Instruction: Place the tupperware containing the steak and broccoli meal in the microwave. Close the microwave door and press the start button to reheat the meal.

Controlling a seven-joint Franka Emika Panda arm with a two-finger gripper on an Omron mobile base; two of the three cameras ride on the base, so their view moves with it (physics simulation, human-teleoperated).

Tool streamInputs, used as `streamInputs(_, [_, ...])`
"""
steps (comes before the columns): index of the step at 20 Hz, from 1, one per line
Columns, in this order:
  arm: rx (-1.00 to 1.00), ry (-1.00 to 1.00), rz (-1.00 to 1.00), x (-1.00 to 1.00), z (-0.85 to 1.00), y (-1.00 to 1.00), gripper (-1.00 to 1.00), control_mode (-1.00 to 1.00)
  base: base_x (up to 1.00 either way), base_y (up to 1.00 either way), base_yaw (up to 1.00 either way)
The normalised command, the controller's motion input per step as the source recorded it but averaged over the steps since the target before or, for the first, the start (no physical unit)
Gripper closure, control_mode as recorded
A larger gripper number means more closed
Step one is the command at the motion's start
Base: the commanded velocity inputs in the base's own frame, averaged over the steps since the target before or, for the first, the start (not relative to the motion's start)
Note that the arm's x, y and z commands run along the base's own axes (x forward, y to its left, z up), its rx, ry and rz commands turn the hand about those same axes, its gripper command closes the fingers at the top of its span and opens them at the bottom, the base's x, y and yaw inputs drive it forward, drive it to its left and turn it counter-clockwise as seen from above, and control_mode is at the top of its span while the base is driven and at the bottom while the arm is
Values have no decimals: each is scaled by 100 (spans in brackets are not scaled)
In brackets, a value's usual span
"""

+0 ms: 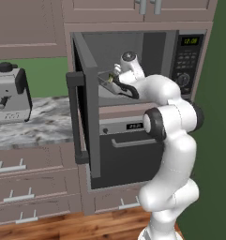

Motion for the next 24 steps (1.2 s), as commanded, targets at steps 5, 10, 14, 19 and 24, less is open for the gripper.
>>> streamInputs(5, [0,-16,-6,-100,0,0,-100,-100,0,0,0])
streamInputs(10, [0,-23,-6,-100,15,-2,-100,-100,0,0,0])
streamInputs(14, [0,-25,-1,-100,45,-8,-100,-100,0,0,0])
streamInputs(19, [5,-14,0,-97,54,-11,-100,-100,0,0,0])
streamInputs(24, [13,-1,0,-78,64,-17,-100,-100,0,0,0])
